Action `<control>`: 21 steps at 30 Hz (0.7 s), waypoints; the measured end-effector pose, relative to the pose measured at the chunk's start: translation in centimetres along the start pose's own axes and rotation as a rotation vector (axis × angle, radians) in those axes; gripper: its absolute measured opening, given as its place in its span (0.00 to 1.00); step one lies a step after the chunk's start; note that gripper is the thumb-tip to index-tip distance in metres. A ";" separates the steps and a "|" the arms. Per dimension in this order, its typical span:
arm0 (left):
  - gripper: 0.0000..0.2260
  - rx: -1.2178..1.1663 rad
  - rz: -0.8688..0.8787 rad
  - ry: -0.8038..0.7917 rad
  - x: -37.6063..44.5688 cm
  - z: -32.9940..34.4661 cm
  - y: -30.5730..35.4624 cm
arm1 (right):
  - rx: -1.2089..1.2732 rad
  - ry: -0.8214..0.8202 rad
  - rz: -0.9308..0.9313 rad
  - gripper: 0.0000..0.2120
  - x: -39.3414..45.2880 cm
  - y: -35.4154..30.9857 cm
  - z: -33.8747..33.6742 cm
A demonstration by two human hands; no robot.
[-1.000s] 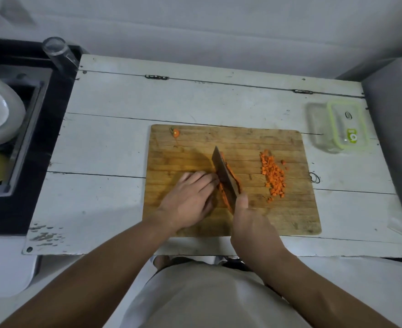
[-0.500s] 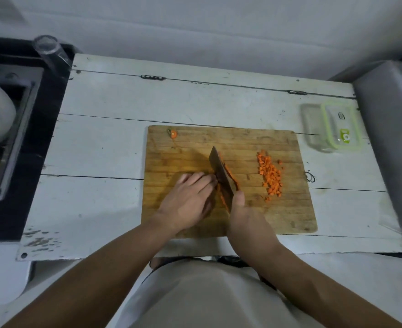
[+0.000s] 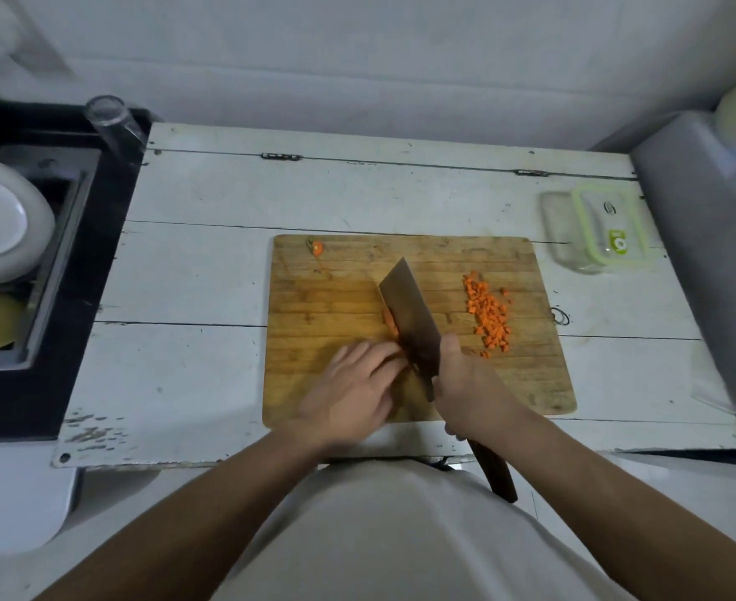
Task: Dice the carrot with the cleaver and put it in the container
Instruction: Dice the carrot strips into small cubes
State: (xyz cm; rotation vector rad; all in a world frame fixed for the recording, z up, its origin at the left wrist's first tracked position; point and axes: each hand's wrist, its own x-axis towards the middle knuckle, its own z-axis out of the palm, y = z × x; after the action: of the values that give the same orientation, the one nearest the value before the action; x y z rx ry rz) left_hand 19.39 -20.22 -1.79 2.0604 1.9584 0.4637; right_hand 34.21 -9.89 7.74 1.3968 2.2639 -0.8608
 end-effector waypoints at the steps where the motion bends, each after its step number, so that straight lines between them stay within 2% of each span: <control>1: 0.23 -0.012 0.024 -0.015 -0.4 0.4 0.6 | -0.012 0.003 -0.001 0.11 0.0 0.0 0.1; 6: 0.23 0.001 0.015 0.006 -0.6 1.9 1.6 | -0.028 -0.011 -0.032 0.10 -0.2 -0.9 -0.7; 10: 0.21 0.082 0.122 0.023 -0.2 1.4 0.9 | -0.063 -0.044 -0.027 0.10 -0.4 -1.0 -1.4; 13: 0.22 0.117 0.137 0.003 0.1 0.9 0.8 | -0.082 -0.091 -0.013 0.10 -0.2 -1.0 -2.5; 17: 0.21 0.127 0.143 -0.017 0.0 0.5 0.8 | -0.099 -0.132 -0.010 0.13 0.3 -0.9 -3.9; 21: 0.21 0.102 0.124 -0.029 0.0 0.4 1.0 | -0.069 -0.167 -0.020 0.09 0.1 -0.9 -4.4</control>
State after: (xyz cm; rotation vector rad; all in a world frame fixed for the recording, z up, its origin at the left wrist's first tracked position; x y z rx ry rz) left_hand 20.45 -20.30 -1.79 2.2475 1.8818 0.3642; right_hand 33.46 -7.31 11.31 1.2269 2.1637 -0.8634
